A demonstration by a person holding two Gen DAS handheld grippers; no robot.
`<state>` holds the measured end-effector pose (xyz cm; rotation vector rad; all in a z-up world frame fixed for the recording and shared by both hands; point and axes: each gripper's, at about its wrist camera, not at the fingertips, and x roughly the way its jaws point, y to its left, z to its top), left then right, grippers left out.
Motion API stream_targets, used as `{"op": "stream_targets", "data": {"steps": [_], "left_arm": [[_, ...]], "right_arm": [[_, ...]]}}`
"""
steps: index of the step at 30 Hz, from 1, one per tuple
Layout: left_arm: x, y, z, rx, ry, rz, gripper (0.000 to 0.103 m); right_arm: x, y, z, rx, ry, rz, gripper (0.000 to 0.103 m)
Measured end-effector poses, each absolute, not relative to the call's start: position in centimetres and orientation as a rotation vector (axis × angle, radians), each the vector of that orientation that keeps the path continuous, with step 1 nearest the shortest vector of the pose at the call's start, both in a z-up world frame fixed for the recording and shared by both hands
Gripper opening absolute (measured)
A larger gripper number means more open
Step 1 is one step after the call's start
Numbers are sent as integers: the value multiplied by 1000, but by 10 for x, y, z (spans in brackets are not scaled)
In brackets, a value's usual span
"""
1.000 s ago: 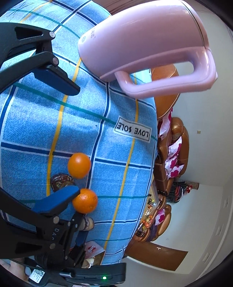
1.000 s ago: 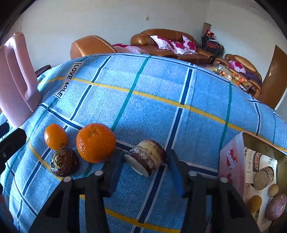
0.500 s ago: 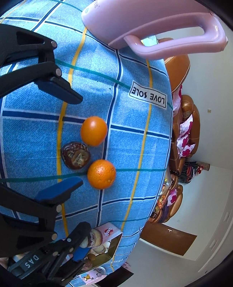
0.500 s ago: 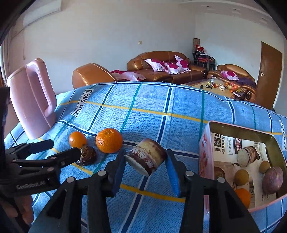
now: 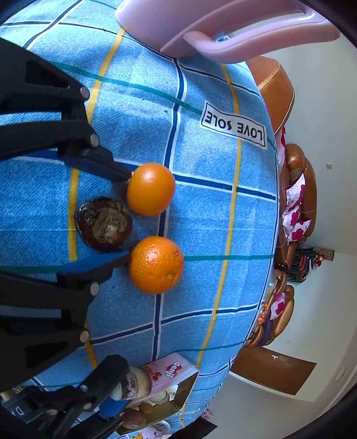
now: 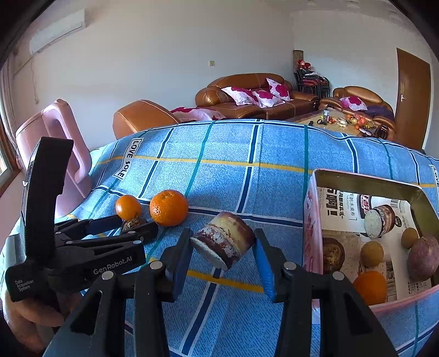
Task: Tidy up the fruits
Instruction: 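Grasp a striped cylindrical slice with the right gripper while the left grasps a dark brown round fruit, then lift the slice and the dark brown fruit off the bedspread with both grippers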
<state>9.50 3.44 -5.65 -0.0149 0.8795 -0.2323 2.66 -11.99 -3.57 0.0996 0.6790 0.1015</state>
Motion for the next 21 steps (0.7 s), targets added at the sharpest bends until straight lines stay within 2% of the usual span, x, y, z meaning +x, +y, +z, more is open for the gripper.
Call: {"op": "stream_targets", "data": {"steps": [1,5,9,14,21], "left_arm": [[95,37,-56,-33,880,-240,39],[95,55,-56,-115,856,-222,39],[80,75,-43,-201,732,-182,39],[65,77,-26,-146,577,-93,39],[59,59,-19,-53,526,-44,39]], "right_arm": [[27,-121,-36,102,679,101,47],[25,-121,-35,99,666,100,46],[14,-121,-27,94,590,93,46],[-2,-116,-13,21,449,34,46],[-2,-116,-11,13,440,30,47]]}}
